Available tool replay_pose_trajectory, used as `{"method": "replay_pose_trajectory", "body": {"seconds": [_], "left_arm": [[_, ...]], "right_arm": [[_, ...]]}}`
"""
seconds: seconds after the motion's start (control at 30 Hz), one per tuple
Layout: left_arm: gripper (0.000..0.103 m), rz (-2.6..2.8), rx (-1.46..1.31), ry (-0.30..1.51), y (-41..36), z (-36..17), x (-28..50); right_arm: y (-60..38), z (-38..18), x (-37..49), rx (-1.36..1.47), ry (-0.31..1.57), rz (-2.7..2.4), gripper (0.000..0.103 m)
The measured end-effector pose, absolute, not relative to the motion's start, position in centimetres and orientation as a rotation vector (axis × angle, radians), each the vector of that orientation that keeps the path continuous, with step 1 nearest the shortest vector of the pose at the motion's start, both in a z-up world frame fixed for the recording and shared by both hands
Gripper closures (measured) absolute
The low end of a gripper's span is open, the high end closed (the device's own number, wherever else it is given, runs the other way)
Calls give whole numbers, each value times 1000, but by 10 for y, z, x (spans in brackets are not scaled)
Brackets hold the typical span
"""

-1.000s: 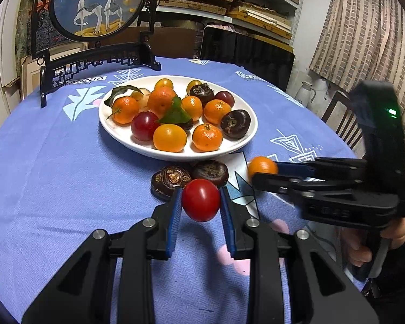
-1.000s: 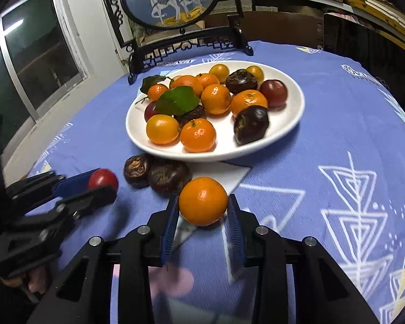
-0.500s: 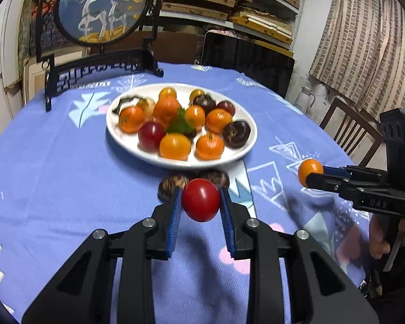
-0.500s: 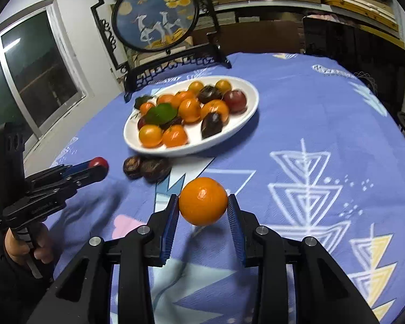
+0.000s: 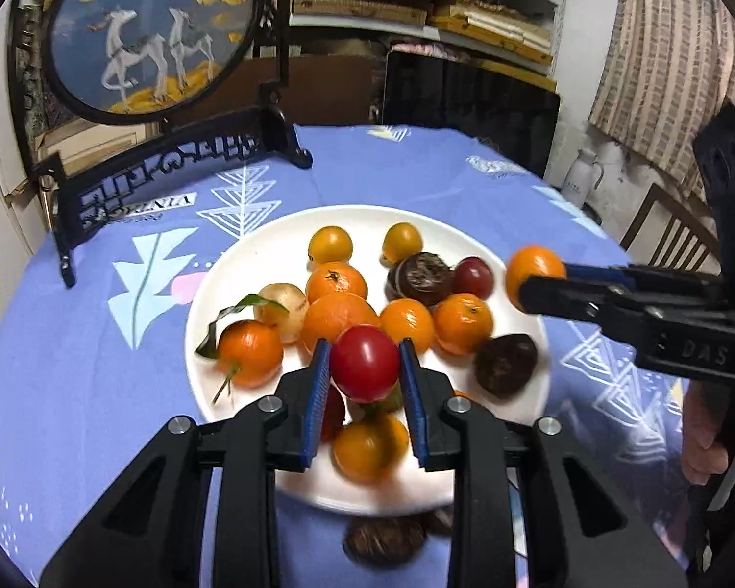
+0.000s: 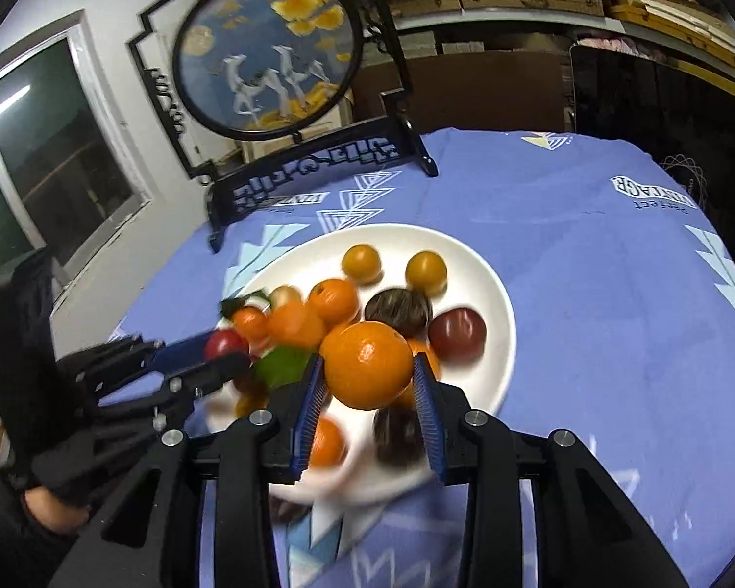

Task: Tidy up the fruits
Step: 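Carry the tomato and tangerine onto the white plate and open both tools, then grasp a dark brown fruit with the left tool while the right tool grasps another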

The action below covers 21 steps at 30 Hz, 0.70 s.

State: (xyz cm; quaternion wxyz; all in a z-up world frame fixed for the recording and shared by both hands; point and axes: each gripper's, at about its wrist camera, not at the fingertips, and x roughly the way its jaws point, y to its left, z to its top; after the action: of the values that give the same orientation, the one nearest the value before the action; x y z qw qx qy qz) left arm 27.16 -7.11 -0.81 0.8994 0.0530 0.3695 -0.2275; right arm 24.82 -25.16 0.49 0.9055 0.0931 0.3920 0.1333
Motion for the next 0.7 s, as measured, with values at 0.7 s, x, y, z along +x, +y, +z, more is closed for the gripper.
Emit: {"method": "replay_pose_trajectory", "body": {"seconds": [0.7], "left_arm": [[35,-451,263,835,-51,-51,203]], "right_arm": [[-275,-28,148,267,808,290,48]]}}
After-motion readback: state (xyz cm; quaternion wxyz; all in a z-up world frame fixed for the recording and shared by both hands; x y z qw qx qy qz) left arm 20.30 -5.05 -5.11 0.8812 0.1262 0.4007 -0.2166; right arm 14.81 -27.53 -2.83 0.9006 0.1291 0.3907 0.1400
